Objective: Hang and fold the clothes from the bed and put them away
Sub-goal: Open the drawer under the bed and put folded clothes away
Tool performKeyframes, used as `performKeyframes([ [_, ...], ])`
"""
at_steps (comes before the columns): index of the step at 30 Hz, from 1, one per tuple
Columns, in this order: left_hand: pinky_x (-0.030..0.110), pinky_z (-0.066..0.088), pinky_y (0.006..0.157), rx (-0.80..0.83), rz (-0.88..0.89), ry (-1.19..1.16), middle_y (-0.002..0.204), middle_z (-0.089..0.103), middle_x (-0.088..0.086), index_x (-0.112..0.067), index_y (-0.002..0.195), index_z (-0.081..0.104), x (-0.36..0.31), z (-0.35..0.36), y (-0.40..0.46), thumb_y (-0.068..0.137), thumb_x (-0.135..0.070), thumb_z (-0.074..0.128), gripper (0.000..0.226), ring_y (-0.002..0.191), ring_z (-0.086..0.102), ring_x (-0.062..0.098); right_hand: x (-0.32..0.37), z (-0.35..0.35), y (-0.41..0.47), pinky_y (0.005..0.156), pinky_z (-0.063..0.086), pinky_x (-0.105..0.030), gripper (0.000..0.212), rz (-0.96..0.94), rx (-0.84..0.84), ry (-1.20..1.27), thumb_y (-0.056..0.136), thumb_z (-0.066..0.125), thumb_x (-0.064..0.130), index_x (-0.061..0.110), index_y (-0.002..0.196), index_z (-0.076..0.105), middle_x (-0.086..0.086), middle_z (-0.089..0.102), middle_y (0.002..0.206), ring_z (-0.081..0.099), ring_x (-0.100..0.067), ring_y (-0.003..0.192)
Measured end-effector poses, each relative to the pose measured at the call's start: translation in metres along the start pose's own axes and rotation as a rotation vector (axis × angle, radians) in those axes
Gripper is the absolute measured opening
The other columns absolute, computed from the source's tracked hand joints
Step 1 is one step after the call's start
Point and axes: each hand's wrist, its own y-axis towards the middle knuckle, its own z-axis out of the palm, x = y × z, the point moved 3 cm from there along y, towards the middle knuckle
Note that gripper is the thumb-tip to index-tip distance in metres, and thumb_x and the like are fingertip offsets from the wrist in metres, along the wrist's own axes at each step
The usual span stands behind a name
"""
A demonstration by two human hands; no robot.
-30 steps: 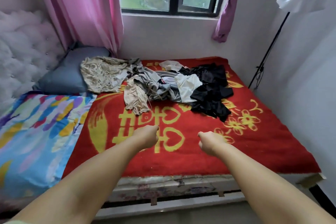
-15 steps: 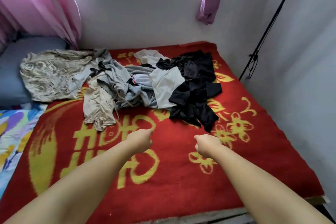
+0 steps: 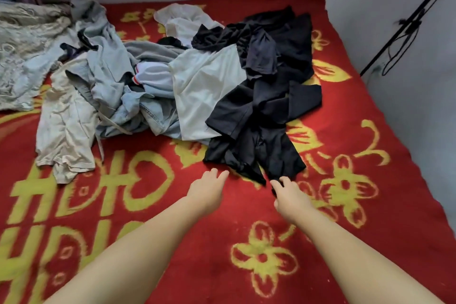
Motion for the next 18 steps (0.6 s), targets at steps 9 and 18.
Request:
performKeyframes([
  [9,0.045,0.01,0.118,-0.161,0.052,0.254,0.159,-0.017,0.005,-0.026,0.152,0.015,0.014,0.034,0.127,0.092,-0.006,0.048,0.072,0.146,-0.016,0.023,-0.032,0.042,0.098,0.117,0.009,-0.05,0.068,-0.006,-0.057,-0.022,0.102,0.04,0.02,0.03,0.153,-0.003,0.001,-0.013,0.161,-0.01,-0.021,0.148],
  [18,0.038,0.043,0.066,-0.206,0.044,-0.217,0.104,0.063,0.008,-0.014,0.108,0.058,0.022,0.019,0.113,0.089,0.0,0.037,0.032,0.089,0.058,0.033,-0.022,0.042,0.086,0.082,0.045,-0.033,0.056,0.058,-0.047,0.198,0.087,0.039,-0.007,0.022,0.135,0.048,-0.005,0.052,0.131,0.056,-0.029,0.111],
])
